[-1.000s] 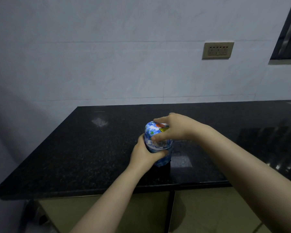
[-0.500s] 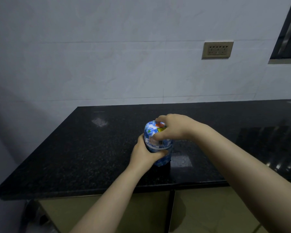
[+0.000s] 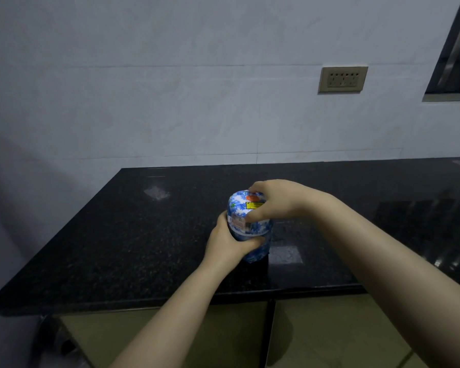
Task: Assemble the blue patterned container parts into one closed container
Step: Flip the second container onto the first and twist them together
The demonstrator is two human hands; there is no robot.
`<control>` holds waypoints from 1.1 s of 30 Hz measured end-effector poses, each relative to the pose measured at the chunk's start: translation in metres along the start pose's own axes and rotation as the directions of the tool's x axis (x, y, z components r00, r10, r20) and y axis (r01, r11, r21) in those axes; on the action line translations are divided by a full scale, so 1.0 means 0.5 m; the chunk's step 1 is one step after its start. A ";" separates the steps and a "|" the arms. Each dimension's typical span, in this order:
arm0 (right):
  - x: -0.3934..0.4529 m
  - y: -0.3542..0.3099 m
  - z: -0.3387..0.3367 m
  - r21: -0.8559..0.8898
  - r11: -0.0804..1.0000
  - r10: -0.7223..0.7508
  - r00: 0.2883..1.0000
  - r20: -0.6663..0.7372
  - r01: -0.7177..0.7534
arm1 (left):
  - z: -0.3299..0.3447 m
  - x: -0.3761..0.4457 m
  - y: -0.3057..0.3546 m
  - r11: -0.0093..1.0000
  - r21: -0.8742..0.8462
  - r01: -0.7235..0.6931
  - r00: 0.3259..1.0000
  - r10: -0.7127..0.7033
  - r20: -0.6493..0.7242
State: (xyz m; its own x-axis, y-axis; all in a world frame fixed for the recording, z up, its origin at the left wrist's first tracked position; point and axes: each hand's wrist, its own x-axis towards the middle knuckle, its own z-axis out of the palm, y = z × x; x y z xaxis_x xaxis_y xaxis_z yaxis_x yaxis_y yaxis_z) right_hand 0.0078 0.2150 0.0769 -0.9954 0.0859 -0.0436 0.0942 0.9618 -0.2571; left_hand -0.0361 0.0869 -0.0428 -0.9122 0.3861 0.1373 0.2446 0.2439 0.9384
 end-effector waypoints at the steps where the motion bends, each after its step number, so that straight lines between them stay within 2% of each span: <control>1: 0.000 -0.001 0.001 -0.013 1.000 0.001 1.000 -0.008 -0.001 | 0.000 0.000 0.000 1.000 0.000 0.002 1.000 -0.002 0.001; 10: 0.007 -0.008 0.005 -0.155 0.988 -0.005 0.996 -0.084 -0.008 | 0.002 0.002 -0.002 1.000 0.009 0.007 1.000 -0.007 -0.005; 18: 0.007 -0.016 0.009 -0.136 0.990 0.011 0.996 -0.083 -0.022 | 0.002 -0.004 0.004 0.999 0.003 -0.032 0.999 0.032 -0.011; 23: 0.014 -0.027 0.009 -0.162 0.984 0.066 0.997 -0.048 -0.073 | 0.002 -0.001 0.004 1.000 0.022 -0.002 1.000 0.002 -0.013; 29: 0.022 -0.049 0.006 -0.278 0.952 0.138 0.990 0.007 -0.131 | 0.003 -0.001 0.003 1.000 -0.002 0.000 1.000 0.000 -0.017; 33: 0.029 -0.060 0.017 -0.319 0.930 0.177 0.983 -0.050 -0.184 | 0.005 -0.002 0.003 1.000 0.000 0.006 1.000 -0.006 -0.015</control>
State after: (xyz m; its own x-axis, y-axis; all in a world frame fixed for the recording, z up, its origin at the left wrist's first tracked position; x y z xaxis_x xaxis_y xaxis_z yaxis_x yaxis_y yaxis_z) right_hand -0.0093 0.1854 0.0759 -0.9626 0.2678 -0.0400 0.2642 0.9614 0.0769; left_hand -0.0340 0.0889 -0.0421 -0.9184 0.3716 0.1362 0.2388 0.2461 0.9394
